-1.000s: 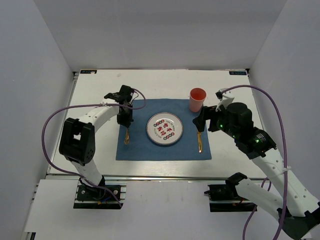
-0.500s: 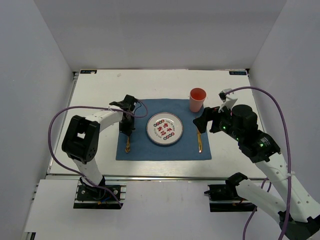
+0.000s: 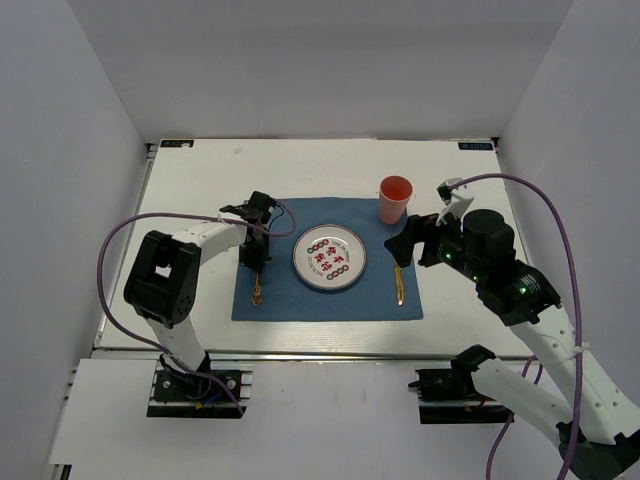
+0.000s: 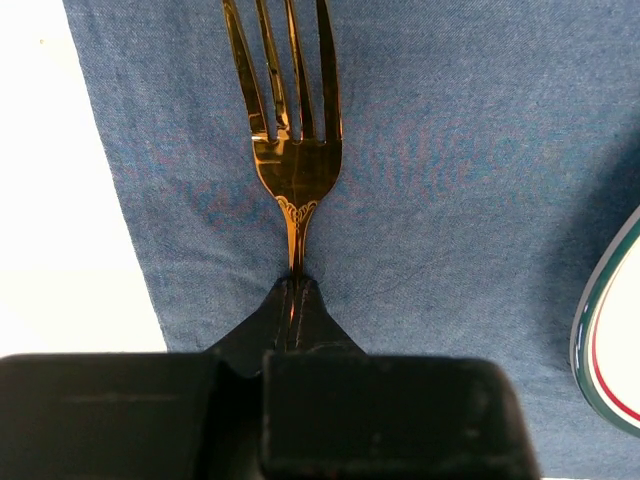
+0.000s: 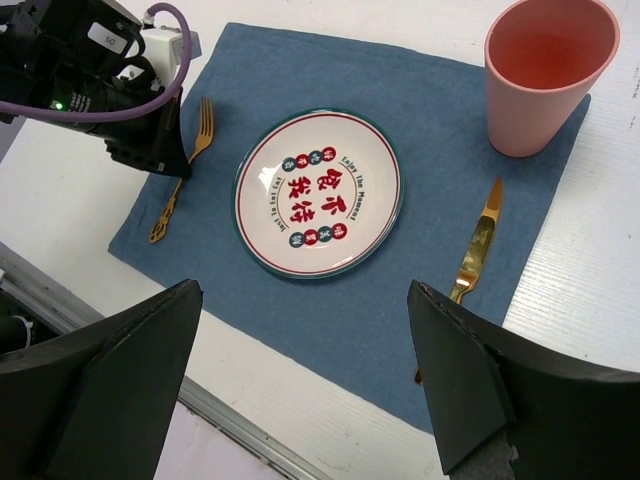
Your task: Set the dinner table for one person
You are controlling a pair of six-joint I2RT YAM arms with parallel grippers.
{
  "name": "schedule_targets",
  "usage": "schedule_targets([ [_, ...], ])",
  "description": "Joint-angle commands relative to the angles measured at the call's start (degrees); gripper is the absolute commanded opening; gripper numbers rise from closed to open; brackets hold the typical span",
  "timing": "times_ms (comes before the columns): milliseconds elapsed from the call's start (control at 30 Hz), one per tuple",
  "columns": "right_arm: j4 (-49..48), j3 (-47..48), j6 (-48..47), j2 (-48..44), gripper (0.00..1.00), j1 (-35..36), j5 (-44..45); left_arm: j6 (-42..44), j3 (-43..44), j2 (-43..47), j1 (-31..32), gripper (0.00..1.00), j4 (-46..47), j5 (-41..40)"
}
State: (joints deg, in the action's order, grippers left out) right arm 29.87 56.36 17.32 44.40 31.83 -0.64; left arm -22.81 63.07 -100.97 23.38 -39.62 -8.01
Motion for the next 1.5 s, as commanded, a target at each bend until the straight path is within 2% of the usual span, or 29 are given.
schedule_targets([
  [0,-2.4,-0.2,0.0,-0.4,0.89,-0.1,-0.7,-0.9,-0.7,0.7,0.4,0.00,0.2,-1.2],
  [167,-2.8,-0.5,0.3,-0.3,0.89,0.0,-0.8,-1.5,-0.1,-0.4,1.4,0.00,-0.9,-0.9],
  [200,-2.7,-0.5,0.3,-0.3,0.89,-0.1,-0.8,-1.6,-0.2,0.0,1.4,0.03,-0.9,-1.0],
  [233,-2.7,-0.5,0.3,-0.3,0.89,0.0,-0.8,-1.8,-0.2,0.2,1.4,0.14,-1.0,-1.1],
  [333,-2.7,-0.4,0.3,-0.3,0.89,0.0,-0.6,-2.4,-0.1,1.7,1.9,0.29,-1.8,-2.3],
  [633,-2.7,-0.1,0.4,-0.1,0.89,-0.1,-0.7,-3.6,3.1,6.1,3.1,0.38,-6.4,-5.7],
  [733,-2.5,0.3,0.5,0.1,0.89,0.1,0.0,-5.1,5.1,9.4,3.1,0.44,-9.4,-8.6],
  [833,-0.3,2.2,0.7,0.3,0.89,0.0,4.7,-8.3,6.7,16.3,3.1,0.52,-12.4,-12.4],
  [867,2.6,3.7,0.8,0.5,0.89,0.1,9.0,-8.7,7.0,21.0,3.1,0.54,-13.8,-13.2],
  [900,4.7,5.1,1.0,1.1,0.89,-0.1,11.6,-9.0,7.6,23.5,3.1,0.58,-14.5,-14.2],
  [933,6.8,6.3,1.5,1.6,0.89,-0.2,14.3,-9.4,7.9,26.0,3.1,0.83,-15.2,-16.1],
  [967,10.7,8.2,1.7,1.8,0.89,-0.2,18.7,-9.9,8.4,30.9,3.1,0.98,-17.2,-17.1],
  [1033,13.7,9.7,1.9,1.3,0.89,-0.1,22.6,-10.6,9.7,35.6,3.1,0.98,-20.7,-20.4],
  [1200,22.4,13.5,-0.8,-2.7,0.89,0.1,25.0,-11.3,12.7,48.8,2.4,0.98,-28.0,-25.6],
  [1333,29.8,18.9,-0.5,-3.4,0.89,0.3,32.3,-12.3,15.9,53.4,2.4,0.98,-34.7,-29.0],
  [1467,31.7,21.2,-0.7,-6.5,0.89,0.2,32.0,-13.9,20.3,56.2,2.4,0.98,-39.4,-30.9],
])
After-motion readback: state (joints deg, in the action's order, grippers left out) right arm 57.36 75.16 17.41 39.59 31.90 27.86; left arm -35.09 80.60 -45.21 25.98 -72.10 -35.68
